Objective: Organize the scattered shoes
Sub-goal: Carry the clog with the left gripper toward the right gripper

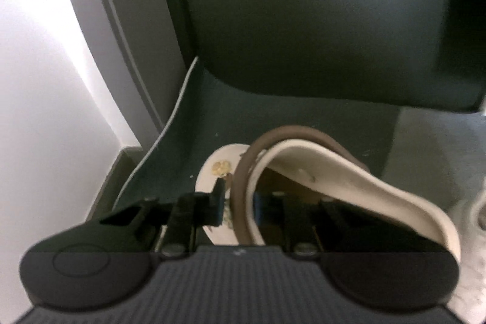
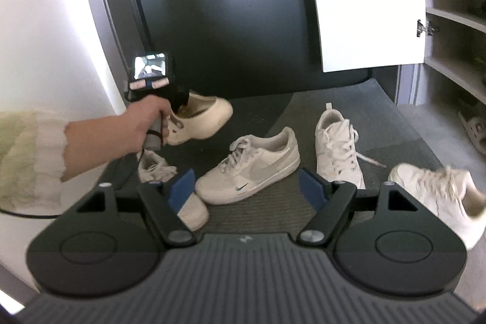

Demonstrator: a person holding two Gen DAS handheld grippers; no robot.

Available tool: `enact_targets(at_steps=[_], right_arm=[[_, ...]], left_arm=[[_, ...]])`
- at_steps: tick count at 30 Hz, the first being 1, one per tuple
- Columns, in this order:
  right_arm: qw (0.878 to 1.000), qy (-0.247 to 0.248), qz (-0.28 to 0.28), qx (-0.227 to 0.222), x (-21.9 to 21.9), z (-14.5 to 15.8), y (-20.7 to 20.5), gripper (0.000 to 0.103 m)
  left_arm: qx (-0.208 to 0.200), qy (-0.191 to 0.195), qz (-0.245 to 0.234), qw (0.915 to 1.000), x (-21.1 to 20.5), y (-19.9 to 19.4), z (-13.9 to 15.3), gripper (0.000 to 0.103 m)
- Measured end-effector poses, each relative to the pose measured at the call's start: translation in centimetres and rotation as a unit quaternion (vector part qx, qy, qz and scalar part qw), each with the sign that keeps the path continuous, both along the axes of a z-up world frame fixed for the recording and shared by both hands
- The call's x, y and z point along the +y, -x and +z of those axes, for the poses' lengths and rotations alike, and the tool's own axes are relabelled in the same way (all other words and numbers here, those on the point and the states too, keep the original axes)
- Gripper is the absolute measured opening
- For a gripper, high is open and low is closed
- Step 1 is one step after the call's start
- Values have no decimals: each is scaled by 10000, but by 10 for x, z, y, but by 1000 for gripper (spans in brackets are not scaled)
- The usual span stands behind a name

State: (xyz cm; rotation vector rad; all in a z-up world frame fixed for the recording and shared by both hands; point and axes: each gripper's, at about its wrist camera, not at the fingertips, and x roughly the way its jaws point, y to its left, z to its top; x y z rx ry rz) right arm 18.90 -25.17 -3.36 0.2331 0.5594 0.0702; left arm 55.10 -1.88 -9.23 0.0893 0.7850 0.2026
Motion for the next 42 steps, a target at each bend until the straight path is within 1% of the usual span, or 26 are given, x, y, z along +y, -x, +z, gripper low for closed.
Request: enact_targets(at_steps=[1, 4, 6, 8, 10, 13, 16, 19, 21, 25, 27, 29, 31, 34, 37, 39, 42], right_arm=[[10000, 17, -45, 52, 1, 6, 8, 78], [9986, 216, -390, 278, 4, 46, 53, 78], [9967, 417, -474, 507, 10, 62, 70, 78], [9958, 601, -382, 568, 16, 68, 80, 78], [9949, 750, -311, 605, 21, 66, 88, 78], [9953, 643, -278, 662, 21, 55, 98, 78], [9976, 409, -135, 536, 12, 38, 109, 78], [9990, 147, 105, 418, -4, 15, 123, 78], [9992, -11, 210, 339, -22, -6, 142, 78], [9997, -122, 201, 121, -48, -39, 181, 78], [9995, -193, 178, 163, -59, -57, 191, 78], [9992, -270, 200, 221, -67, -70, 195, 78], [9989, -315, 227, 258, -71, -79, 200, 78], [9984, -382, 266, 314, -78, -93, 208, 78], [9978, -450, 306, 370, -85, -107, 216, 78], [9974, -494, 333, 408, -90, -116, 222, 78], [9967, -562, 372, 464, -97, -130, 230, 78]], left_arm=[[-29, 39, -89, 9999, -1, 11, 10, 19], [-28, 175, -337, 9993, -5, 36, 29, 19], [-102, 138, -599, 9981, -12, 58, 35, 18], [-105, 166, -745, 9970, -17, 75, 37, 19], [-73, 184, -893, 9958, -21, 91, 36, 19], [-185, 47, -1130, 9934, -28, 128, 31, 19], [-355, -164, -1151, 9926, -37, 167, 26, 19], [-510, -414, -1259, 9899, -46, 201, 17, 19], [-530, -453, -1340, 9885, -49, 225, 12, 19], [-398, -430, -1450, 9877, -52, 272, -2, 19], [-286, -450, -1455, 9879, -55, 299, -12, 19], [-221, -539, -1522, 9866, -62, 326, -27, 19], [-164, -596, -1590, 9853, -67, 345, -40, 19], [88, -645, -1675, 9837, -83, 382, -73, 19], [238, -811, -1838, 9793, -96, 414, -97, 19], [351, -965, -2000, 9744, -106, 435, -116, 19], [500, -1094, -2158, 9690, -116, 449, -135, 19]])
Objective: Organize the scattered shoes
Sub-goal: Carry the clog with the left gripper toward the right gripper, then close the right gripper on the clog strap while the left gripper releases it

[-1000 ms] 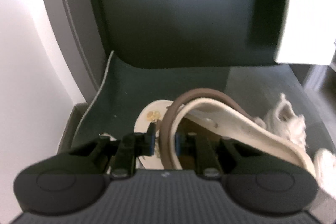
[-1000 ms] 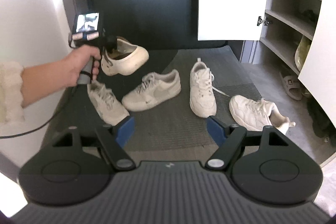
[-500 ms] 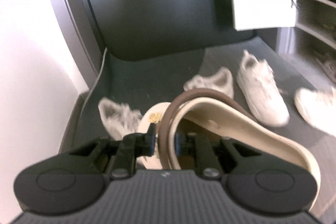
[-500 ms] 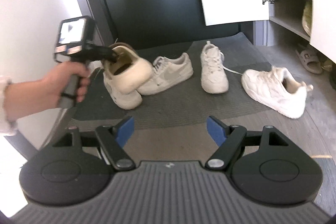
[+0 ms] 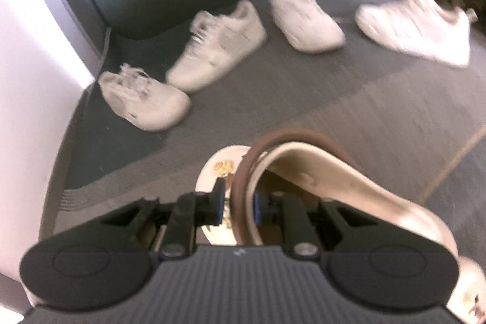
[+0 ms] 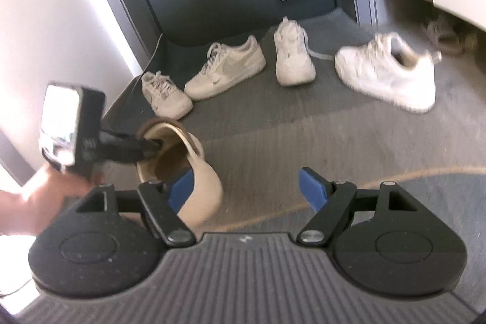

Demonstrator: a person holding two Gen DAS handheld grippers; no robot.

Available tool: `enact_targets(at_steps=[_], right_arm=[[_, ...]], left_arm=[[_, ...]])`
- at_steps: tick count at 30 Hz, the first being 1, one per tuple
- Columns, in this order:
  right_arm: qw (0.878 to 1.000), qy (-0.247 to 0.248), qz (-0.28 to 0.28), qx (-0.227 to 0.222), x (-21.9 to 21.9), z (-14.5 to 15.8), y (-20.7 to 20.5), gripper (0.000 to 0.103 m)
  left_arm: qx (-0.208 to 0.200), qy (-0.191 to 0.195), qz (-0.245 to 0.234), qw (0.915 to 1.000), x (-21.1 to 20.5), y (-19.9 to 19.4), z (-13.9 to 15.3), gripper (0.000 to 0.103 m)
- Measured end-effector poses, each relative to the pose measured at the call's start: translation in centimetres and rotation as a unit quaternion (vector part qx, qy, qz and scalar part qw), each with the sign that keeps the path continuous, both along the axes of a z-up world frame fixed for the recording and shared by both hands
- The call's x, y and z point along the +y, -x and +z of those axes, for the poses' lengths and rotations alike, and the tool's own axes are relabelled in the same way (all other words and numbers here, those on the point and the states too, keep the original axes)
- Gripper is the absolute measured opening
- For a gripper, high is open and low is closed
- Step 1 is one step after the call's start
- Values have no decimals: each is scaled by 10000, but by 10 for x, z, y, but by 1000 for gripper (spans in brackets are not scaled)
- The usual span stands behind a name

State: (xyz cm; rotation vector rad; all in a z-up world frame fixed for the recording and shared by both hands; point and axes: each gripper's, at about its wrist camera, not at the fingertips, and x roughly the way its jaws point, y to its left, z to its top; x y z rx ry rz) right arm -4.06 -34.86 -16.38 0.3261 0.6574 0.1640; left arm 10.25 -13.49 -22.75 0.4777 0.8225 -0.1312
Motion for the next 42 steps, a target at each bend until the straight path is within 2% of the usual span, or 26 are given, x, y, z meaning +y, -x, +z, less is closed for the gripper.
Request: enact_targets(at_steps=[4, 8, 11, 12, 13, 15, 18, 22, 25, 27, 29, 32, 33, 34, 35, 37, 38, 39, 40, 42], right_arm=[[9999, 17, 140, -14, 0, -11, 11, 78], [9998, 18, 200, -4, 4, -17, 11, 78], [9993, 144, 324, -101, 8, -20, 5, 78], [9989, 218, 378, -141, 10, -20, 1, 78], [9984, 299, 447, -160, 12, -21, -4, 78], [9969, 464, 605, -186, 16, -21, -15, 78], [9913, 832, 985, -246, 29, -21, -37, 78], [9741, 1336, 1819, -162, 58, -24, -71, 78], [9436, 1893, 2715, 32, 93, -35, -112, 77], [9235, 2401, 2990, 14, 116, -41, -132, 77], [9067, 2698, 3237, 179, 132, -49, -150, 77], [8862, 3014, 3496, 391, 153, -65, -169, 76], [8829, 3035, 3562, 398, 158, -68, -171, 70], [8809, 3029, 3616, 386, 161, -70, -172, 68], [8862, 2923, 3576, 359, 163, -71, -173, 63], [9037, 2607, 3378, 364, 163, -72, -175, 39], [9153, 2435, 3182, 418, 161, -70, -178, 25], [9268, 2263, 2961, 463, 159, -68, -180, 21], [9322, 2156, 2863, 495, 158, -66, -179, 22], [9377, 2049, 2759, 509, 158, -63, -174, 22]], left_arm=[[-243, -298, -219, 9990, -10, 13, -16, 19], [-416, -383, -350, 9978, -9, 18, -22, 18], [-396, -149, -325, 9986, -2, 17, -24, 27], [-359, 21, -295, 9989, 4, 16, -21, 35], [-341, 177, -287, 9989, 9, 15, -18, 47], [-342, 433, -299, 9980, 18, 17, -12, 63], [-332, 794, -322, 9958, 33, 25, -1, 64], [-447, 1254, -201, 9909, 63, 41, 22, 70], [-803, 1430, -45, 9864, 90, 58, 43, 73], [-1200, 1333, -77, 9837, 105, 74, 55, 76], [-1399, 1319, -92, 9813, 114, 84, 63, 77], [-1506, 1432, 55, 9782, 127, 90, 72, 77], [-1487, 1511, 142, 9772, 132, 89, 76, 77], [-1475, 1554, 194, 9766, 135, 88, 78, 77], [-1468, 1583, 256, 9761, 139, 86, 80, 77], [-1539, 1487, 313, 9763, 143, 84, 83, 77], [-1662, 1269, 277, 9775, 142, 84, 83, 77], [-1753, 1093, 247, 9781, 141, 85, 83, 77], [-1775, 1037, 241, 9783, 142, 85, 84, 77], [-1689, 1179, 353, 9779, 147, 83, 86, 77]])
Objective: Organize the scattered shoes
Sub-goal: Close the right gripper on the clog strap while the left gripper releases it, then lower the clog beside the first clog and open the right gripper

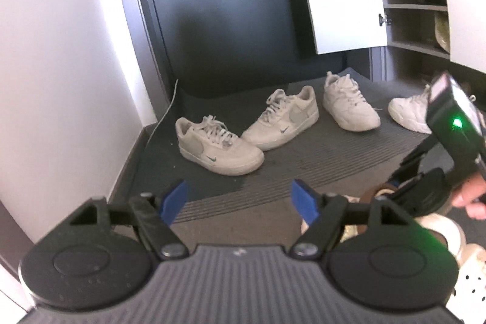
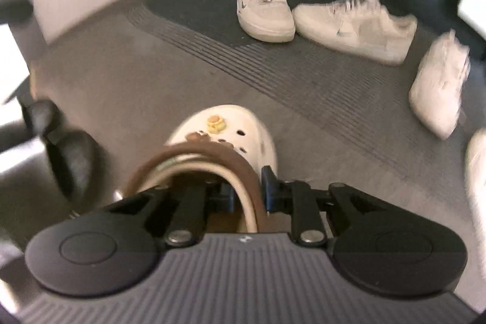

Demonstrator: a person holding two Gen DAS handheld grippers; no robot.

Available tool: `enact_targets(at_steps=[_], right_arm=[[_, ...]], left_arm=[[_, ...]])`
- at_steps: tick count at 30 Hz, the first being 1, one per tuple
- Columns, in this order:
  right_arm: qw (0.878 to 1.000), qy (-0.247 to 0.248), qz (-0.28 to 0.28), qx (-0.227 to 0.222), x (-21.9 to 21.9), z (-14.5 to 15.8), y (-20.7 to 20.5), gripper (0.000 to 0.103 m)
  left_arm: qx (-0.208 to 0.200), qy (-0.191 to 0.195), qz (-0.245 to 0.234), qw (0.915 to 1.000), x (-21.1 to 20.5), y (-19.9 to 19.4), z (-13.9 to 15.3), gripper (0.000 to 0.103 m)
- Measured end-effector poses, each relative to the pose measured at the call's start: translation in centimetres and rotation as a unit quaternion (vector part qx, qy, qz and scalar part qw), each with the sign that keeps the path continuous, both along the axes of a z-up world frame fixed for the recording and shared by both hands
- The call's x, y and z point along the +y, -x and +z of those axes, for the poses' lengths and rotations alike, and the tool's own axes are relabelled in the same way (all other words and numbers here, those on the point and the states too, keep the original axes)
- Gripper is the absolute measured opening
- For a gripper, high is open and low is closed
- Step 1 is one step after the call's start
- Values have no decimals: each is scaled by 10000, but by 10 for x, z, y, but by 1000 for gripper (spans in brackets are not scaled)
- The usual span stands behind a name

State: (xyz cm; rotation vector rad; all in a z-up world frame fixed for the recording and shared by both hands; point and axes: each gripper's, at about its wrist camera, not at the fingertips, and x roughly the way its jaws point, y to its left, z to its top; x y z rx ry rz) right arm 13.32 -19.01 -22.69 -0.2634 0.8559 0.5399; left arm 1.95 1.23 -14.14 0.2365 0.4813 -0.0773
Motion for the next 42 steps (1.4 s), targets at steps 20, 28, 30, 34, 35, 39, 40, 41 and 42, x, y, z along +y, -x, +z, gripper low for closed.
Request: enact_targets(at_steps=[20, 28, 30, 34, 35, 39, 40, 41, 42], right_arm=[[9728, -961, -2042, 527, 4, -2, 121, 19], [9583, -999, -2604, 618, 18, -18, 177, 20], [9606, -943, -2568, 494, 25, -20, 186, 21], [9633, -740, -2548, 398, 38, -22, 186, 21], [9637, -675, -2558, 373, 41, -23, 186, 21], [9714, -295, -2336, 298, 51, -25, 192, 25], [9720, -384, -2286, 377, 48, -25, 193, 27], [9717, -544, -2245, 485, 43, -25, 193, 33], [9711, -704, -2202, 593, 37, -24, 193, 37]], left_arm=[[199, 422, 168, 9988, -4, -6, 1, 77], [256, 374, 28, 9990, -20, 0, -6, 77], [331, 334, -31, 9989, -26, 4, -11, 77], [431, 298, -153, 9985, -37, 9, -18, 77], [446, 283, -180, 9984, -40, 9, -20, 77], [493, 343, -225, 9979, -46, 9, -21, 77], [477, 345, -230, 9980, -48, 10, -21, 77], [467, 344, -238, 9980, -49, 10, -21, 77], [465, 344, -240, 9980, -50, 10, -21, 77]])
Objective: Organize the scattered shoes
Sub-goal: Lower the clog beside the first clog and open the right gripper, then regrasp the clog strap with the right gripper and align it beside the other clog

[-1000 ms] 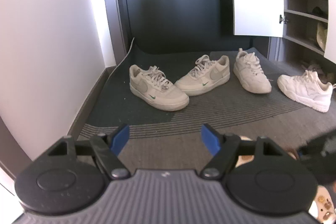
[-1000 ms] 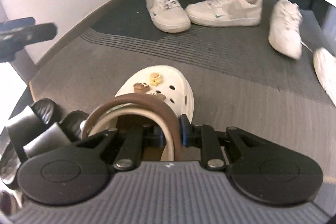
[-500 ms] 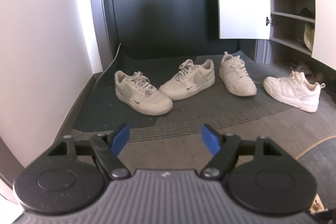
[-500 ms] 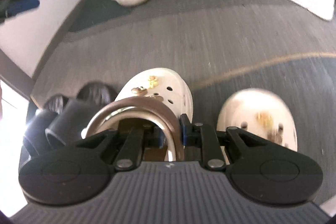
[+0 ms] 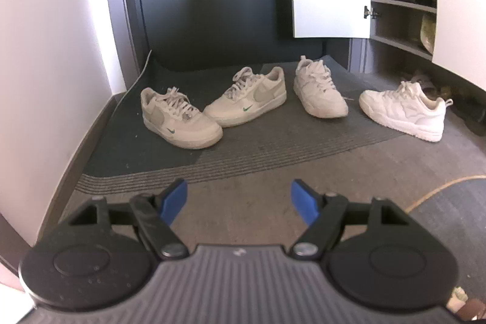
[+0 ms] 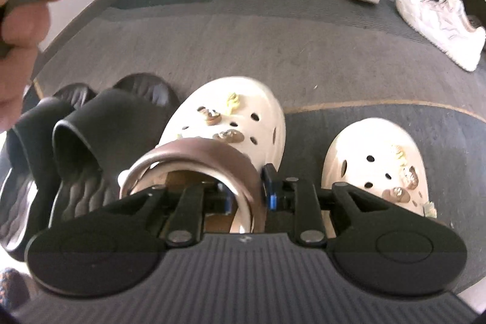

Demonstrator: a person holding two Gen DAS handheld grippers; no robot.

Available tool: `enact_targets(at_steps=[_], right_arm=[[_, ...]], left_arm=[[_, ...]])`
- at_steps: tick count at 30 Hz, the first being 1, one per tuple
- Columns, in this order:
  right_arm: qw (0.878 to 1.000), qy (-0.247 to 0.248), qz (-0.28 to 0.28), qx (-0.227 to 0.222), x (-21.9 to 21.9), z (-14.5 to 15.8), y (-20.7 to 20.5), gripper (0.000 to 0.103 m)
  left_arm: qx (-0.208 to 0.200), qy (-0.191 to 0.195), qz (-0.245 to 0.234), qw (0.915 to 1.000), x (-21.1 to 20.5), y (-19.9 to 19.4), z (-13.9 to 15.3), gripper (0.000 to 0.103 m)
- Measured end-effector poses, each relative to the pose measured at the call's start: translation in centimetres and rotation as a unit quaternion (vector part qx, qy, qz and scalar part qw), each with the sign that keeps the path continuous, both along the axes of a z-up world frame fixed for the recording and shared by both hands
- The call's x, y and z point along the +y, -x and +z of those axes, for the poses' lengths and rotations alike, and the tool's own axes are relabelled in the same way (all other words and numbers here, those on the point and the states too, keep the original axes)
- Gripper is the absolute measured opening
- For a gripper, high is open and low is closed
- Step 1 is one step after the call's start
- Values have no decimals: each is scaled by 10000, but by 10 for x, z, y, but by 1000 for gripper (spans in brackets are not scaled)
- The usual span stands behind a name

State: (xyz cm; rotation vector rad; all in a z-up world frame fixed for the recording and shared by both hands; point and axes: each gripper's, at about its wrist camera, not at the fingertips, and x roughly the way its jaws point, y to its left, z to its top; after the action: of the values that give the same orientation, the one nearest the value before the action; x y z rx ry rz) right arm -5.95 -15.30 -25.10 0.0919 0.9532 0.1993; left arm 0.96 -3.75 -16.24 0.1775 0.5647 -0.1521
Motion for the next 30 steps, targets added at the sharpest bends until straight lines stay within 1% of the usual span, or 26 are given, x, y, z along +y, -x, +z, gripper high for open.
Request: enact_targets(at_steps=[1, 3, 6, 9, 15, 20, 22, 24, 26, 28, 30], right_arm=[[9999, -85, 83, -3, -4, 3, 1, 40], [9994, -140, 301, -77, -9, 9, 5, 51], [9975, -264, 621, -207, -24, 22, 15, 52], [9939, -276, 793, -714, -49, 44, 37, 53], [9887, 371, 1101, -950, -91, 41, 72, 52], [9801, 936, 1353, -1106, -125, 37, 101, 52], [9832, 1034, 1192, -921, -130, 23, 103, 52], [9882, 920, 971, -746, -131, 8, 99, 52], [9914, 769, 783, -717, -130, -4, 93, 52], [9930, 733, 482, -794, -131, -9, 87, 52], [9933, 715, 162, -889, -131, -14, 80, 49]], left_arm=[[3, 1, 4, 10000, -1, -1, 0, 77], [17, 7, 14, 10000, -3, -2, -1, 77], [46, 25, -11, 10000, -8, -3, -2, 77], [46, -12, -60, 10000, -13, -3, -3, 77], [50, -87, -163, 9998, -24, -5, -5, 77], [73, -48, -119, 9999, -28, -8, -6, 77], [87, -35, -108, 9999, -31, -8, -6, 77], [119, -26, -121, 9999, -34, -8, -7, 77], [194, 13, -118, 9997, -35, -9, -7, 78], [304, 81, -69, 9995, -34, -11, -7, 79], [358, 119, 14, 9993, -32, -15, -7, 79]])
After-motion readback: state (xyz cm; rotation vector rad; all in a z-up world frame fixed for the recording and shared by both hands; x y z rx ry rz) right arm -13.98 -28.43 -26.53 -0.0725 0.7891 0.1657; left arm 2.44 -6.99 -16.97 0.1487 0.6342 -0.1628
